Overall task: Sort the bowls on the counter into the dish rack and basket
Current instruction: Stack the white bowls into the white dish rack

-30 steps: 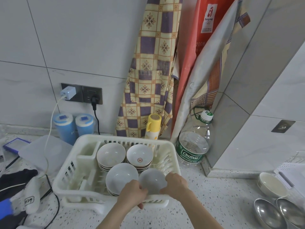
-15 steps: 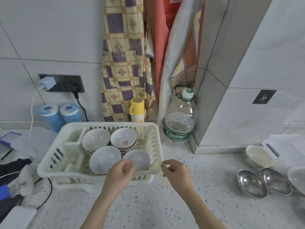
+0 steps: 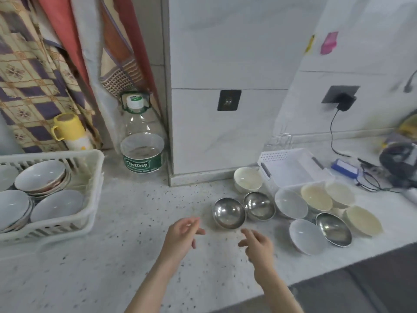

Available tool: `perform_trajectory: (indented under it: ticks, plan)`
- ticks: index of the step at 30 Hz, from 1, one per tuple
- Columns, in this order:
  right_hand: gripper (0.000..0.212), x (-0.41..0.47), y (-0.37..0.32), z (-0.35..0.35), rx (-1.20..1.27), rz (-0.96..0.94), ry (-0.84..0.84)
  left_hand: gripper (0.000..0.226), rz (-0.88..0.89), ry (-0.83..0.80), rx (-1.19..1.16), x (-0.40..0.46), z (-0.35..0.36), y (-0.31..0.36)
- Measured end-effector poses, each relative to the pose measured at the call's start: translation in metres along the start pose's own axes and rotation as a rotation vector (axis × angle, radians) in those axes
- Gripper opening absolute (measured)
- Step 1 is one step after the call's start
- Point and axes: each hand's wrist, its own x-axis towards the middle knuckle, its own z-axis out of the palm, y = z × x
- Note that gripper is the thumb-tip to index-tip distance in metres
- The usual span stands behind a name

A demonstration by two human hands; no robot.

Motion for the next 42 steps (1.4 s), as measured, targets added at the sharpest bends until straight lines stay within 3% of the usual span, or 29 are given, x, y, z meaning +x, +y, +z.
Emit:
perform_trajectory:
  ticks: [4, 8, 12, 23, 31, 34, 42]
  plan:
    - [0.025, 0.028, 0.026, -0.072, 0.274, 0.27, 0.258, 0.016, -0.068, -0.102, 0.042, -0.003, 0.065, -0.009]
    - [0.029, 0.045, 0.037, -0.111, 0.359, 0.42, 0.378, 0.016, -0.116, -0.175, 0.118, 0.0, 0.102, -0.014]
    - [0.038, 0.061, 0.038, -0.119, 0.346, 0.418, 0.399, 0.012, -0.157, -0.236, 0.173, 0.01, 0.12, -0.018]
    - [0.007, 0.054, 0.038, -0.119, 0.462, 0.381, 0.548, 0.01, -0.22, -0.361, 0.264, 0.058, 0.163, -0.018]
    - [0.006, 0.078, -0.008, -0.158, 0.486, 0.214, 0.482, 0.017, -0.343, -0.39, 0.282, 0.085, 0.242, -0.017]
    - [0.008, 0.1, -0.019, -0.178, 0.446, 0.176, 0.426, 0.024, -0.423, -0.33, 0.24, 0.096, 0.281, -0.02]
    - [0.019, 0.154, -0.036, -0.232, 0.339, 0.155, 0.214, 0.009, -0.513, -0.006, -0.271, 0.108, 0.353, -0.036]
